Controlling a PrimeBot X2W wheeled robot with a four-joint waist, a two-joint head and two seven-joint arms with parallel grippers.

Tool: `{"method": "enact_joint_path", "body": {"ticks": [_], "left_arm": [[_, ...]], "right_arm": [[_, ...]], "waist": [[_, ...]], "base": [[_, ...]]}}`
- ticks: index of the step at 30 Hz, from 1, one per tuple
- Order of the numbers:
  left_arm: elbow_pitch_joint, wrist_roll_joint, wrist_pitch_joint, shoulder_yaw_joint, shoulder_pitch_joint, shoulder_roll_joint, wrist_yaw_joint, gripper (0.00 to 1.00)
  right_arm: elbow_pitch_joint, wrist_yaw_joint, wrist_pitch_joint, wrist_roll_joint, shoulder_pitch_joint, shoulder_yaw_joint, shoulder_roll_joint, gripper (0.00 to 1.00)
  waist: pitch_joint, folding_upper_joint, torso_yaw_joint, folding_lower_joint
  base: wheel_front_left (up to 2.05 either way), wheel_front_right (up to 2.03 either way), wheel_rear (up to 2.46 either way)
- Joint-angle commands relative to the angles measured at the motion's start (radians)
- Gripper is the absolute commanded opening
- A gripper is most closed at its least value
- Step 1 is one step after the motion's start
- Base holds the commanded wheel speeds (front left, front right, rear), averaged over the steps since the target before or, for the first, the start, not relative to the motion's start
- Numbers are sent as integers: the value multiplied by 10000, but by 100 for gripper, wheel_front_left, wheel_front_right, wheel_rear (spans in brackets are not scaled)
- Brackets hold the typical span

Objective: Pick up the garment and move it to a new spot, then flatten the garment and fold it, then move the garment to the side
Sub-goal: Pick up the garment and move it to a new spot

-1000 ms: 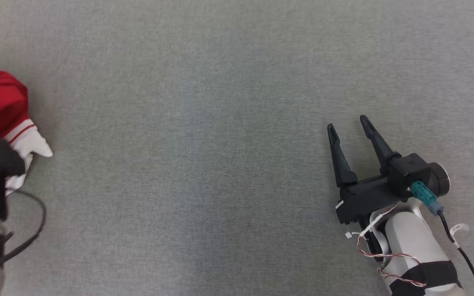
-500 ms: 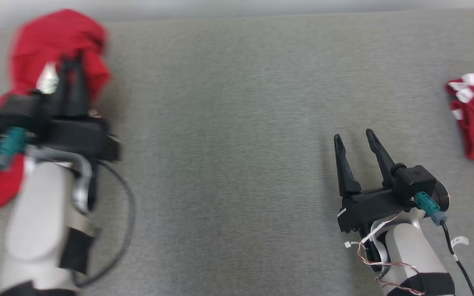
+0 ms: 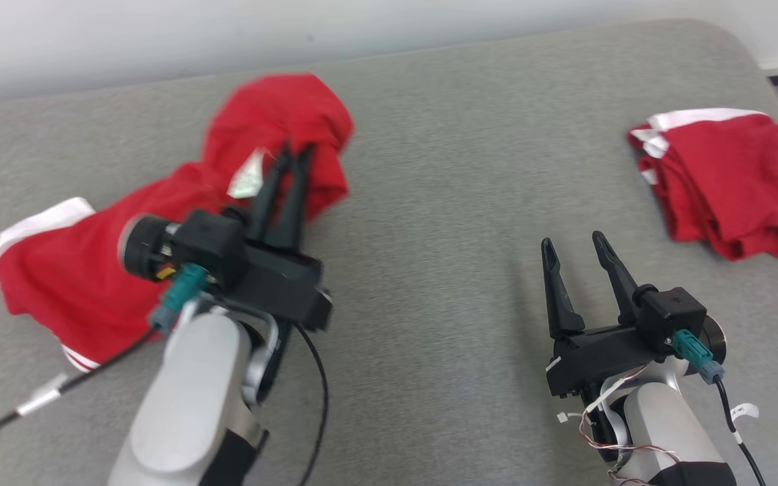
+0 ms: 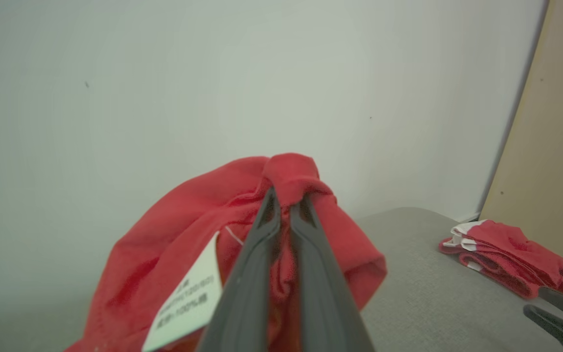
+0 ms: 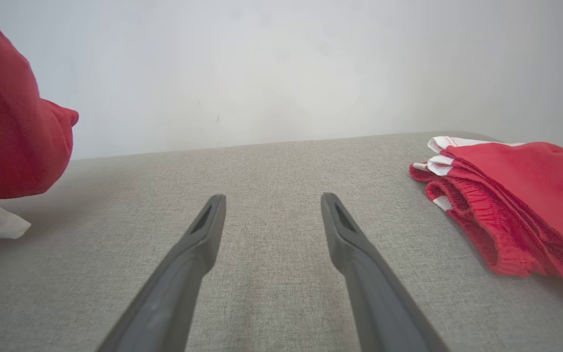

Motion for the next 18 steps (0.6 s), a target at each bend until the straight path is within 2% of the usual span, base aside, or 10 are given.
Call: {"method": "enact_joint_path", "body": {"ticks": [1,8,15,16,17,18], "left_arm": [[-135,-40,-30,-135,180,-28,-41,0],[-550,-408,-30,-978,542,-31,148,0],[-477,-464,-30,-1313,726,-32,305,0],[-390,-479,-30,-1321,769,-32,327,33],[-311,-473,-30,-1309,819,-35,352,82],[-282,-476,-30,-1253,849,-34,390,100]], "right_arm": [[-9,-29,-34,92,118,-2,64,100],[-22,-27,-34,136,63,26,99,100],[-34,-27,-35,131,-10,-19,112,100],[-38,-29,-35,124,-7,-33,113,100],[-49,-29,-35,127,-2,-29,113,100],[-53,-27,-35,144,-4,-36,113,100]], "waist": [[-112,0,-361,1],[-18,0,-798,1],[71,0,-860,1],[69,0,-834,1],[63,0,-802,1],[53,0,-759,1]], "base": [[0,0,0],[0,0,0],[0,0,0],[0,0,0],[0,0,0],[0,0,0]]}}
